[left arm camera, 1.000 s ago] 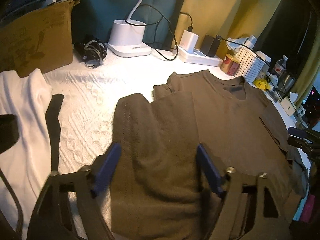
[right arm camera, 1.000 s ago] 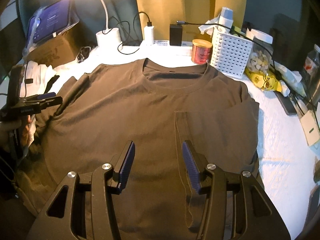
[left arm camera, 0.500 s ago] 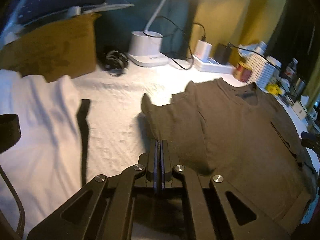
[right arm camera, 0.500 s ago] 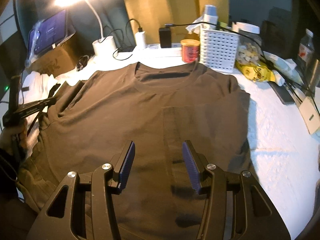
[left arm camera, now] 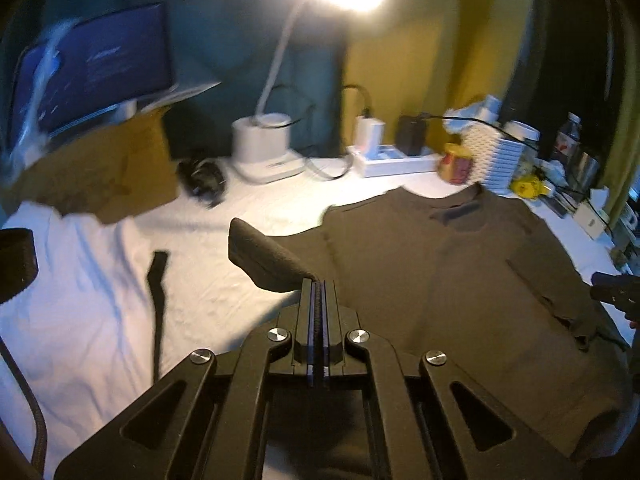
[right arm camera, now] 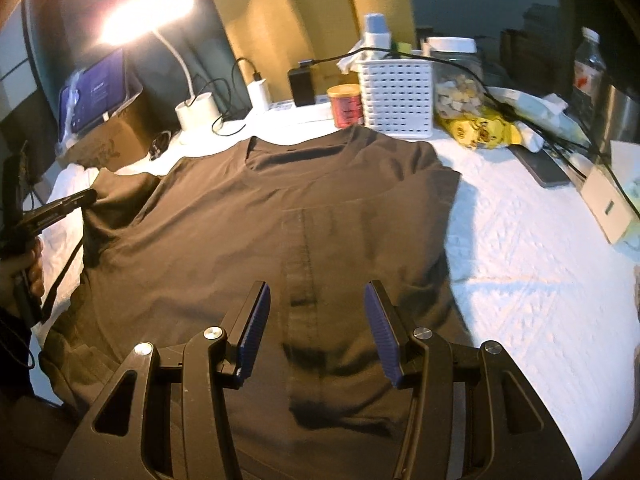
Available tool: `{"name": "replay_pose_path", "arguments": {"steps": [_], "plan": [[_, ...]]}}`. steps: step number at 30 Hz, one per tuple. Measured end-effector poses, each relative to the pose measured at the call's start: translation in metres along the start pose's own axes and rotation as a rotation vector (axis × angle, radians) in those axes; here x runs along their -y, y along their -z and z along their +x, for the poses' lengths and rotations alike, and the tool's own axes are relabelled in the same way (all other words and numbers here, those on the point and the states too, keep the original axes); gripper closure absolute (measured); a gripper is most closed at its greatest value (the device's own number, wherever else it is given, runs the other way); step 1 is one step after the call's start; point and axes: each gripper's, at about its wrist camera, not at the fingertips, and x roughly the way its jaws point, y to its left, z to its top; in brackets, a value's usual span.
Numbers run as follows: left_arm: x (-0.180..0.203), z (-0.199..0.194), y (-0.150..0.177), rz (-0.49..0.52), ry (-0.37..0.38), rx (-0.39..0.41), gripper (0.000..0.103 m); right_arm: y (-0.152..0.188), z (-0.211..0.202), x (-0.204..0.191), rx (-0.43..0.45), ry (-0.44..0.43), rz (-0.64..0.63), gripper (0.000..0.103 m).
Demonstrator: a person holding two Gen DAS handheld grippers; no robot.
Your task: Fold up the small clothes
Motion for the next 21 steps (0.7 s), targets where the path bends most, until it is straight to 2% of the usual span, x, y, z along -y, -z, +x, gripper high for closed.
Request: {"name": "replay_pose_path", "arguments": {"steps": [11,21], "plan": [[0.076,0.03,0.001,0.144,0.107,-0.077,0.102,0.023,-0.02,0.042,0.031,0.008,0.073,0.051],[0.104,0.056,0.014,0.165,0.145,-0.191,0.101,0.039,-0.027,0.063,0.048,0.003,0.119,0.051]]}}
